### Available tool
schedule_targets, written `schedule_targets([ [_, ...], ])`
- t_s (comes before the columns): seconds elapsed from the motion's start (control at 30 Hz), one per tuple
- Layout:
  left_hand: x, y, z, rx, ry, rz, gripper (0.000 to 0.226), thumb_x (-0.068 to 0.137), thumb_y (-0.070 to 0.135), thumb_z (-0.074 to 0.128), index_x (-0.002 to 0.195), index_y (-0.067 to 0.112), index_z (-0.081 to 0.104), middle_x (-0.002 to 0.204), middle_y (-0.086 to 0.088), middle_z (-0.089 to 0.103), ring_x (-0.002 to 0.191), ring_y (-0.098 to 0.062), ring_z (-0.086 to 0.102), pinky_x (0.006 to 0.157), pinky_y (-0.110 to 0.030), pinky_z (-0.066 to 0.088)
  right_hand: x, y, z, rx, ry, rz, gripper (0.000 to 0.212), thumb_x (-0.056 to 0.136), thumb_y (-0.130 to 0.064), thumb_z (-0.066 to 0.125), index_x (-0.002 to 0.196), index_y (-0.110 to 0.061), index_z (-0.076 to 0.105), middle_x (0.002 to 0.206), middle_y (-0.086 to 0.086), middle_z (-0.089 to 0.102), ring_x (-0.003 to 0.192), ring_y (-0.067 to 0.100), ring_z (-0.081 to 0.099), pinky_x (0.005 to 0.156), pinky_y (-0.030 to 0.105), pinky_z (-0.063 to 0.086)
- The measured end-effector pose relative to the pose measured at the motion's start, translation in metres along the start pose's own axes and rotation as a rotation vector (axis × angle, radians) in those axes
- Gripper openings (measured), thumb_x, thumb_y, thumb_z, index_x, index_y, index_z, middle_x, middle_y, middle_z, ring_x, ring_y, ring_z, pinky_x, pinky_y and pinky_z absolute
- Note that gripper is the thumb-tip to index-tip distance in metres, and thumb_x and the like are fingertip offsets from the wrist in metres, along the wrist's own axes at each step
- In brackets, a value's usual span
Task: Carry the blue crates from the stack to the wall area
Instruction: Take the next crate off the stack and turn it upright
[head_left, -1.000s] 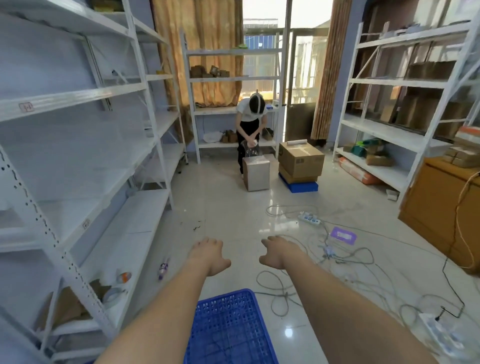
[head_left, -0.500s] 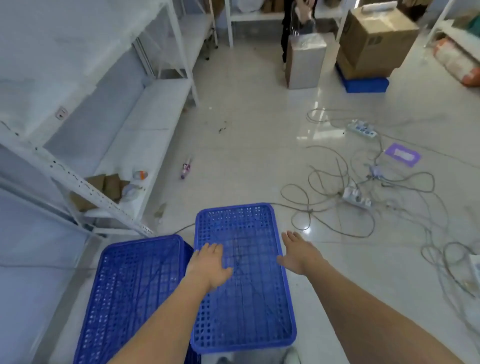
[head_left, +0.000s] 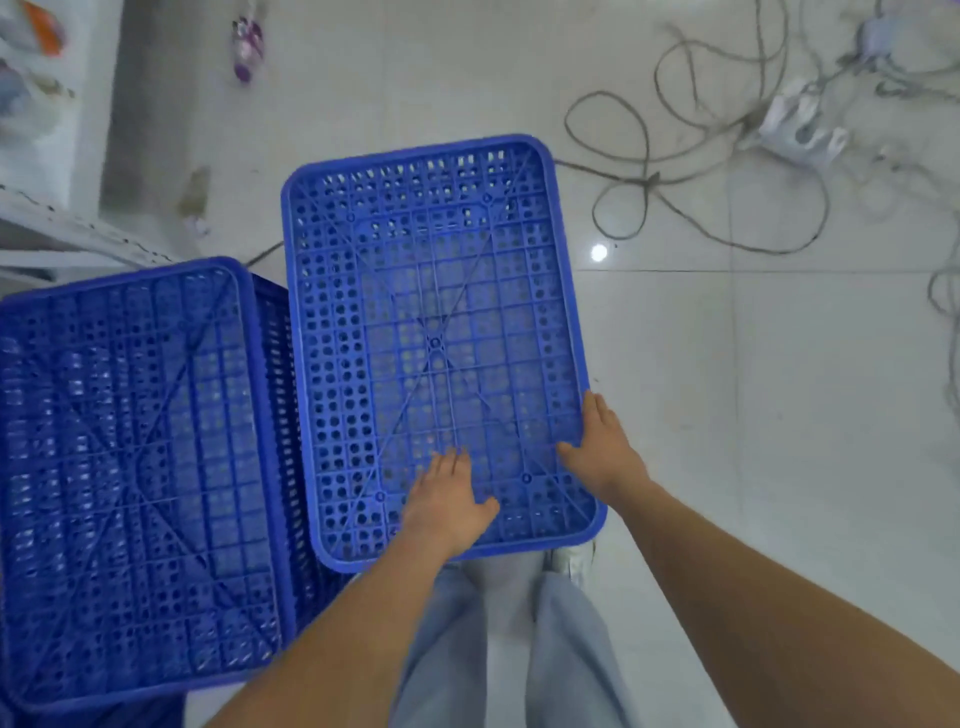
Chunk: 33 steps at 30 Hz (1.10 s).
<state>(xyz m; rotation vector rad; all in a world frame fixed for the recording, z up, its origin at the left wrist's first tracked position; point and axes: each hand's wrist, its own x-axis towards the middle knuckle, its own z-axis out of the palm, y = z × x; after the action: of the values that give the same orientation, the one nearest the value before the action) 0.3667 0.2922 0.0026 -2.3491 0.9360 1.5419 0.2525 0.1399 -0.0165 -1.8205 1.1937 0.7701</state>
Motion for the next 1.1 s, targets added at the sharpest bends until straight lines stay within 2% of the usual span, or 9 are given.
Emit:
schedule_targets([
  [0.1, 0.032, -0.004, 0.015, -0.009, 0.019, 0.003, 0.082, 0.096, 0.046, 0.042, 0.155, 0.012, -0.002, 0.163, -0.004, -0.009, 0.151, -0.020, -0.005, 0.123, -0.036, 0.008, 0.032, 0.022, 0.021, 0.192, 0.090, 0.082, 0.081, 0.096, -0.030, 0.049, 0.153, -0.013, -0.007, 0.163, 0.002, -0.003, 0.149, 0.023, 0.007, 0.118, 0.043, 0.023],
  [0.17, 0.050, -0.007, 0.018, 0.024, 0.090, 0.012, 0.085, 0.096, 0.047, 0.043, 0.155, 0.012, -0.007, 0.162, -0.003, -0.016, 0.151, -0.020, -0.011, 0.123, -0.036, 0.005, 0.049, 0.028, 0.029, 0.356, 0.125, 0.144, 0.076, 0.095, -0.029, 0.049, 0.153, -0.011, 0.004, 0.160, 0.007, 0.018, 0.142, 0.030, 0.029, 0.111, 0.047, 0.035],
  [0.3, 0.078, -0.003, 0.018, 0.000, 0.160, -0.051, 0.086, 0.095, 0.048, 0.044, 0.154, 0.013, -0.009, 0.159, -0.004, -0.026, 0.149, -0.022, -0.017, 0.121, -0.040, 0.007, 0.069, 0.029, 0.033, 0.493, 0.151, 0.168, 0.041, 0.096, -0.027, 0.046, 0.133, -0.010, 0.045, 0.119, 0.013, 0.059, 0.094, 0.032, 0.058, 0.077, 0.039, 0.047],
  [0.4, 0.091, 0.011, 0.020, -0.026, 0.166, -0.115, 0.089, 0.093, 0.052, 0.044, 0.154, 0.014, -0.009, 0.157, -0.006, -0.031, 0.149, -0.025, -0.017, 0.121, -0.044, 0.005, 0.084, 0.028, 0.029, 0.534, 0.191, 0.167, 0.036, 0.095, -0.025, 0.048, 0.122, -0.001, 0.050, 0.098, 0.014, 0.057, 0.078, 0.027, 0.051, 0.069, 0.036, 0.040],
  [0.53, 0.097, 0.028, 0.024, -0.177, 0.234, -0.183, 0.088, 0.092, 0.055, 0.044, 0.155, 0.014, -0.002, 0.159, -0.004, -0.027, 0.150, -0.025, -0.010, 0.122, -0.045, 0.005, 0.093, 0.026, 0.021, 0.607, 0.255, 0.188, 0.029, 0.092, -0.016, 0.055, 0.114, 0.002, 0.057, 0.092, 0.013, 0.057, 0.078, 0.025, 0.051, 0.072, 0.037, 0.044],
  [0.7, 0.098, 0.036, 0.013, -0.451, 0.357, -0.233, 0.081, 0.094, 0.042, 0.050, 0.154, 0.013, 0.004, 0.163, -0.001, -0.007, 0.150, -0.025, 0.004, 0.115, -0.044, 0.030, 0.092, 0.031, 0.017, 0.536, 0.224, 0.190, 0.016, 0.091, -0.017, 0.058, 0.080, -0.009, 0.050, 0.070, 0.000, 0.047, 0.075, 0.023, 0.048, 0.065, 0.030, 0.039],
  [0.83, 0.099, 0.048, -0.009, -0.479, 0.343, -0.203, 0.087, 0.092, 0.047, 0.052, 0.154, 0.018, -0.001, 0.163, -0.002, -0.009, 0.151, -0.024, -0.005, 0.117, -0.045, 0.025, 0.081, 0.035, 0.020, 0.474, 0.211, 0.142, 0.023, 0.090, -0.020, 0.061, 0.075, -0.010, 0.047, 0.069, 0.001, 0.046, 0.059, 0.015, 0.041, 0.048, 0.024, 0.031],
  [0.97, 0.097, 0.071, -0.032, -0.535, 0.224, -0.252, 0.094, 0.087, 0.059, 0.052, 0.155, 0.019, -0.001, 0.163, -0.004, -0.012, 0.149, -0.027, -0.016, 0.116, -0.051, 0.019, 0.066, 0.035, 0.024, 0.512, 0.240, 0.102, 0.020, 0.085, -0.026, 0.067, 0.090, -0.009, 0.058, 0.083, 0.006, 0.055, 0.073, 0.021, 0.050, 0.058, 0.025, 0.035],
  [1.1, 0.090, 0.101, -0.045, -0.595, 0.165, -0.372, 0.113, 0.075, 0.071, 0.056, 0.154, 0.020, -0.005, 0.160, -0.013, -0.020, 0.146, -0.034, -0.023, 0.115, -0.058, 0.009, 0.046, 0.033, 0.020, 0.578, 0.294, 0.066, 0.030, 0.079, -0.022, 0.071, 0.068, -0.002, 0.051, 0.064, 0.018, 0.046, 0.060, 0.020, 0.041, 0.056, 0.030, 0.034],
])
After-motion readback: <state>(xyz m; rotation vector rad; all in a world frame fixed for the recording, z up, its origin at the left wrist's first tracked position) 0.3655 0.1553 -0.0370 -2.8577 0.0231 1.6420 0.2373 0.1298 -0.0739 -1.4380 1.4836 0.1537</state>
